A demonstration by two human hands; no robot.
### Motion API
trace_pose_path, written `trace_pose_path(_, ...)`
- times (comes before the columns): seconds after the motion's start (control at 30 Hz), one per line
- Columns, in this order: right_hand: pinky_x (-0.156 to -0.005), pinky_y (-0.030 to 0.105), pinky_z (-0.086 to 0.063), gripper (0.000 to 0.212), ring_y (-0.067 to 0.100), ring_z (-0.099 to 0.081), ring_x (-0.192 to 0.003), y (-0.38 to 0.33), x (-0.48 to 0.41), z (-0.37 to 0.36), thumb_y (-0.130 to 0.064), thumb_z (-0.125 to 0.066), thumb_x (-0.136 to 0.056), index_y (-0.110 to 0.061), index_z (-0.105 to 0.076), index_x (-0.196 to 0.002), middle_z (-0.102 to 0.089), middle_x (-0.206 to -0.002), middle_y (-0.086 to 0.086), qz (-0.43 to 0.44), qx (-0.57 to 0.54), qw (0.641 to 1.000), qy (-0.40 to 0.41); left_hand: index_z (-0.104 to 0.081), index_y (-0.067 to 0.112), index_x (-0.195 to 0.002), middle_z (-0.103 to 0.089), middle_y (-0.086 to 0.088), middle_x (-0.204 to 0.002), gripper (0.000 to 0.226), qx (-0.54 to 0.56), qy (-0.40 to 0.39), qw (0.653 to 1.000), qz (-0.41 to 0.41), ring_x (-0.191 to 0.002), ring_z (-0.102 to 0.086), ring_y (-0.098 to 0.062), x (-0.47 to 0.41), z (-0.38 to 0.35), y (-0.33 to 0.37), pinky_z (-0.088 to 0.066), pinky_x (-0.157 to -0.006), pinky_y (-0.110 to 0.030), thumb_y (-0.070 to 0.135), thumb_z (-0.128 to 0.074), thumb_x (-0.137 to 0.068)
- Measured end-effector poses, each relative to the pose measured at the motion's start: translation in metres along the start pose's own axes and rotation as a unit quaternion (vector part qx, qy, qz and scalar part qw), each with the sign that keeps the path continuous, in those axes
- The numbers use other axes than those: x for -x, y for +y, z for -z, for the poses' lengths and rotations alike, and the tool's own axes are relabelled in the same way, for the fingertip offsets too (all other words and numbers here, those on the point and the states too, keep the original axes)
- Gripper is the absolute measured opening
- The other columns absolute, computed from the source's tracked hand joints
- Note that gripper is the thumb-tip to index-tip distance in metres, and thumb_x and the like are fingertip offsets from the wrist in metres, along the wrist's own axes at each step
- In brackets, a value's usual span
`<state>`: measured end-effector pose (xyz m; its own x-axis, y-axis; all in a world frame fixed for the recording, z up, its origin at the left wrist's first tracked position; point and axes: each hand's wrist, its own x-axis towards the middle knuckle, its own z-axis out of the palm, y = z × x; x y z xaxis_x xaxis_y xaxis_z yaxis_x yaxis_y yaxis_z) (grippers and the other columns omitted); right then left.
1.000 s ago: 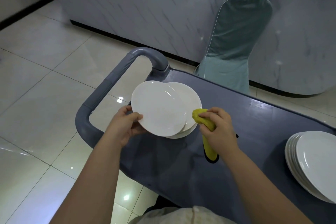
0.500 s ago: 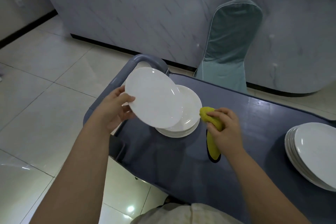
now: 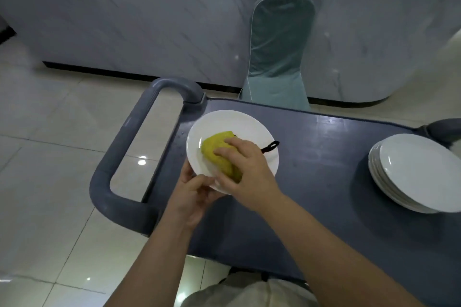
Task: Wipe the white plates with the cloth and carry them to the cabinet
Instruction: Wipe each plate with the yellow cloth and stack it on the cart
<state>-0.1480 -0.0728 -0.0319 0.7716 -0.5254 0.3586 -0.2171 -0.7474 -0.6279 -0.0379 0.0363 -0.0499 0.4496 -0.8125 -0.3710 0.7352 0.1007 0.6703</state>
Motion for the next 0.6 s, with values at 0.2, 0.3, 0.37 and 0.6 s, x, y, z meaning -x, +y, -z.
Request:
trace_pose_path(0.2,-0.088,0.048,-0.044,0.029,0.039,-0.059,-0.095,0.052,0.052,0.064,-0.021,-0.065,-0.085,-0.012,-0.072,-0.112,-0.058,-0.130,0.014,0.057,0.174,0.982,0.052,-0.066,0.034,-0.116,-0.070,0.000,-0.110,0.074,-0.041,-0.048,0.996,0.059,-0.095,-0.069,-0.023,-0.009,-0.015,-0.014,-0.057,-0.067,-0.046,-0.012,-0.059,-0.059)
trace_pose_path(0.3,-0.093,0.045,-0.040,0.031,0.043,-0.055,-0.099,0.059,0.020,0.079,-0.015,-0.073,-0.082,-0.010,-0.071,-0.113,-0.056,-0.130,0.017,-0.085,0.202,0.962,0.163,-0.068,0.039,-0.113,-0.070,0.005,-0.110,0.067,-0.112,-0.123,0.983,0.079,-0.096,-0.069,-0.018,-0.008,-0.030,-0.024,-0.057,-0.071,-0.046,-0.007,-0.058,-0.065)
trace_pose_path(0.37,-0.098,0.042,-0.036,0.037,0.037,-0.050,-0.110,0.043,-0.003,0.068,-0.020,-0.071,-0.084,-0.014,-0.067,-0.120,-0.051,-0.136,0.013,-0.099,0.177,0.962,0.183,-0.066,0.039,-0.118,-0.069,0.003,-0.113,0.068,-0.117,-0.155,0.978,0.074,-0.100,-0.068,-0.020,-0.012,-0.039,-0.025,-0.057,-0.073,-0.046,-0.008,-0.058,-0.069)
trace_pose_path(0.6,-0.081,0.049,-0.047,0.030,0.035,-0.056,-0.097,0.045,0.075,0.074,-0.023,-0.066,-0.082,-0.019,-0.071,-0.111,-0.054,-0.132,0.010,0.042,0.230,0.967,0.098,-0.064,0.031,-0.122,-0.065,-0.009,-0.122,0.072,-0.069,-0.156,0.984,0.059,-0.104,-0.065,-0.029,-0.031,-0.047,-0.012,-0.056,-0.070,-0.048,-0.011,-0.056,-0.064)
